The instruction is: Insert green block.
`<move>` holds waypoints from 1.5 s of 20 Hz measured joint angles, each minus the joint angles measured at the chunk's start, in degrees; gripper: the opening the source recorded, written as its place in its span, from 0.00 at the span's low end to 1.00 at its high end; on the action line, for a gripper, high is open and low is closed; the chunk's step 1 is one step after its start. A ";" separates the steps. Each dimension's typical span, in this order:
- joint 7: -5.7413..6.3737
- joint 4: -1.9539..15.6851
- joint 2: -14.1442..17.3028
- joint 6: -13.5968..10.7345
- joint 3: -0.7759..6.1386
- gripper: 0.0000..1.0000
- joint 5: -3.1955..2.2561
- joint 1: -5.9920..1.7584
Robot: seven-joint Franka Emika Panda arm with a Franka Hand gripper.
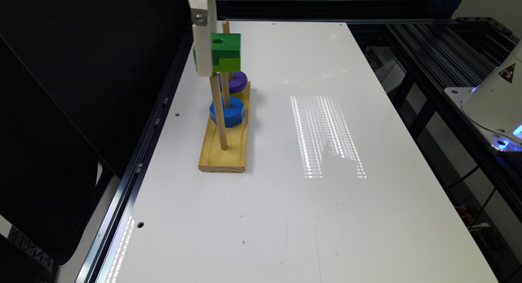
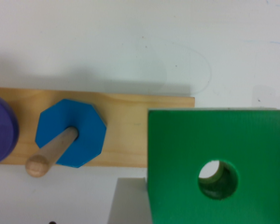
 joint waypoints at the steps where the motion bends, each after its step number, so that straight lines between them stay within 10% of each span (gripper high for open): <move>1: 0.31 0.09 0.02 0.00 0.10 0.00 0.00 0.24; 5: 1.93 0.26 0.03 0.00 0.43 0.00 -0.39 1.19; 30: 1.95 0.24 0.05 -0.47 0.31 0.00 -0.69 1.00</move>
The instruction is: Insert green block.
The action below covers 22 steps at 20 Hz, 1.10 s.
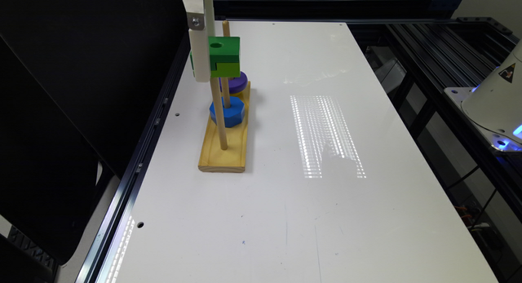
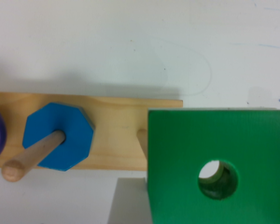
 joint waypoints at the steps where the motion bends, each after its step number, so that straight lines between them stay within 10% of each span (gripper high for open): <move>1: 0.00 -0.10 0.04 0.00 0.00 0.00 -0.01 0.00; 22: 0.00 -0.19 1.51 0.26 0.00 0.00 -0.27 0.00</move>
